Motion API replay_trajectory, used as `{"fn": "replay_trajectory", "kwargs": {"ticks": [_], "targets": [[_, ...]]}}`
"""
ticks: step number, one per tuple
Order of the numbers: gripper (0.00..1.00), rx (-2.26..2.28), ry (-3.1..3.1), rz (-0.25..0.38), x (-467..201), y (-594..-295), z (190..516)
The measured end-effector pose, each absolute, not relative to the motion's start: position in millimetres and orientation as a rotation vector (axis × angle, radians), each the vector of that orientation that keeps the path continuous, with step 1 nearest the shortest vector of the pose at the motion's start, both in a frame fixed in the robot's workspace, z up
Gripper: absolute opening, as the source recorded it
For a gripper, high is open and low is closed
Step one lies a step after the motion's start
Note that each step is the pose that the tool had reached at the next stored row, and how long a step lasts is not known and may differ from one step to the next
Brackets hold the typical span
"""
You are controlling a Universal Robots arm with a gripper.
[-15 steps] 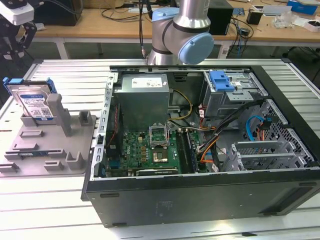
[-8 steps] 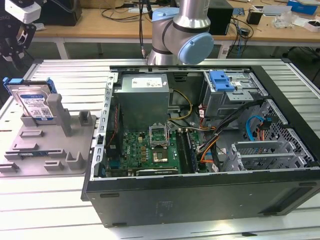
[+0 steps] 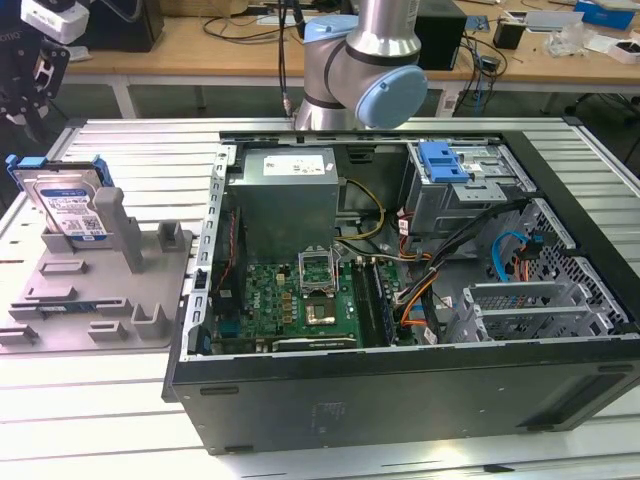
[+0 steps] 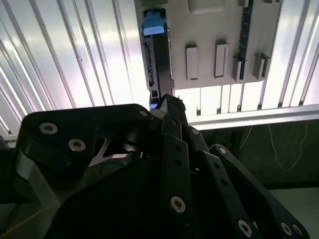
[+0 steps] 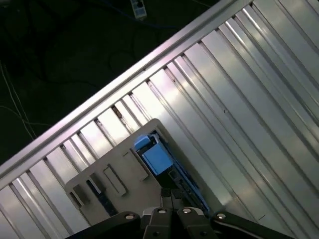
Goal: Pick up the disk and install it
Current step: 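Pick up the disk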
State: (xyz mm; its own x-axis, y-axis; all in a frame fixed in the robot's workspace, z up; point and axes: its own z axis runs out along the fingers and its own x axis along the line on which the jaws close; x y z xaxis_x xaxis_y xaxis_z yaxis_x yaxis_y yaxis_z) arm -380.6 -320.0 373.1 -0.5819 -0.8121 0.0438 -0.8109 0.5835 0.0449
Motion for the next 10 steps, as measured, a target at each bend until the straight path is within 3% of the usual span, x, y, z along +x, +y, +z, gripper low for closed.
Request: {"fn": "replay_trajectory", "kwargs": {"ticks": [10], "targets": [[0.11, 1.774, -2.518, -0.018, -380.6, -320.0, 372.8]]}}
